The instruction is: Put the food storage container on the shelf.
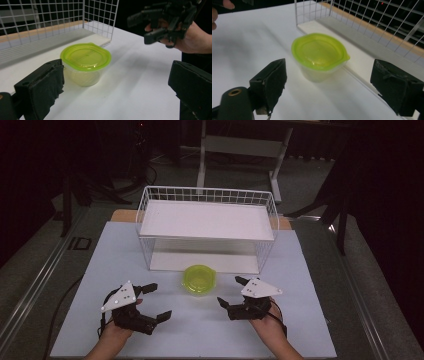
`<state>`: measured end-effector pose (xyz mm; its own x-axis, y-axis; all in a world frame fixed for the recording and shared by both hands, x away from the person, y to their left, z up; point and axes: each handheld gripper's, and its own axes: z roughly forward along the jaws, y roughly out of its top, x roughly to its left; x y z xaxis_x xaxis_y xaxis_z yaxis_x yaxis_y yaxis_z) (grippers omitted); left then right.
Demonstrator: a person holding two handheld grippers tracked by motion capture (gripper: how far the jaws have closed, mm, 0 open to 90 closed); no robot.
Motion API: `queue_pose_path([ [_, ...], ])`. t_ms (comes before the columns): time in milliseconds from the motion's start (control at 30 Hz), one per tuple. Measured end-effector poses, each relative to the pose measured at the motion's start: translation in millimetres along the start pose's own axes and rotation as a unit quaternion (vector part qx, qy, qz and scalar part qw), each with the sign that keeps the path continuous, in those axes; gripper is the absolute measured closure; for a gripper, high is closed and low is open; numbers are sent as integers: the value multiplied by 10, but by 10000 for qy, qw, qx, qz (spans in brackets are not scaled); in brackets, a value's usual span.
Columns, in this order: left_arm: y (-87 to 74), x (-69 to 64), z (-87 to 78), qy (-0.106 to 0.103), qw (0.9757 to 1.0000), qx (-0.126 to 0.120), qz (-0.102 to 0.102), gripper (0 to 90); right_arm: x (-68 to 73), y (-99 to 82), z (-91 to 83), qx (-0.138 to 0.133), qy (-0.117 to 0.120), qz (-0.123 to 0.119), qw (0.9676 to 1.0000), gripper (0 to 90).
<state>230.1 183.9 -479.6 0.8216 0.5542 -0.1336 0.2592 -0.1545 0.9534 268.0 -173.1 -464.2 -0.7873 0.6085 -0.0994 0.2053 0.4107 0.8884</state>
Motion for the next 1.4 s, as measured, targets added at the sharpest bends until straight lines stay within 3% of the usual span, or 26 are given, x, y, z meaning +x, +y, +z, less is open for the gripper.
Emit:
queue_pose_path([
  [67,29,12,33,-67,10000,-5,-44,13,-18,31,23,150,137,73,9998,142],
  [167,71,23,96,-168,9998,57,-126,13,-48,32,51,67,242,253,9994,205],
  [200,87,25,116,-184,9997,108,-88,13,-55,33,66,150,253,350,9990,203],
  [233,106,23,139,-172,9997,194,-36,13,-58,33,75,96,188,248,9995,189],
  [333,166,28,197,-189,9992,344,17,13,-46,47,75,-224,-318,-117,9992,165],
  [367,184,35,211,-166,9992,366,13,13,-47,61,81,-174,-431,-69,9989,155],
  [433,218,60,241,-148,9991,390,-47,13,-68,86,97,-147,-335,105,9993,149],
  [633,309,156,350,-260,9972,488,-513,13,-105,136,155,-98,-269,462,9985,118],
  [767,353,201,405,-216,9967,530,-583,13,-109,148,208,-33,-114,640,9979,118],
  [833,378,241,436,-176,9965,550,-613,13,-105,155,255,-20,-135,771,9969,117],
  [933,399,285,479,-47,9968,587,-536,13,-98,166,302,-19,-98,735,9972,108],
  [1033,404,343,529,43,9966,598,-565,13,-103,188,372,353,-237,566,9975,146],
  [1067,405,364,550,43,9963,613,-600,13,-125,199,400,482,-301,629,9964,144],
  [1200,406,428,641,305,9946,757,-634,13,-241,228,467,469,-284,1004,9934,165],
  [1367,367,530,749,495,9902,952,-899,67,-298,197,583,571,-221,1293,9897,226],
  [1400,354,544,772,550,9887,1028,-942,122,-303,188,604,567,-196,1365,9888,229],
])
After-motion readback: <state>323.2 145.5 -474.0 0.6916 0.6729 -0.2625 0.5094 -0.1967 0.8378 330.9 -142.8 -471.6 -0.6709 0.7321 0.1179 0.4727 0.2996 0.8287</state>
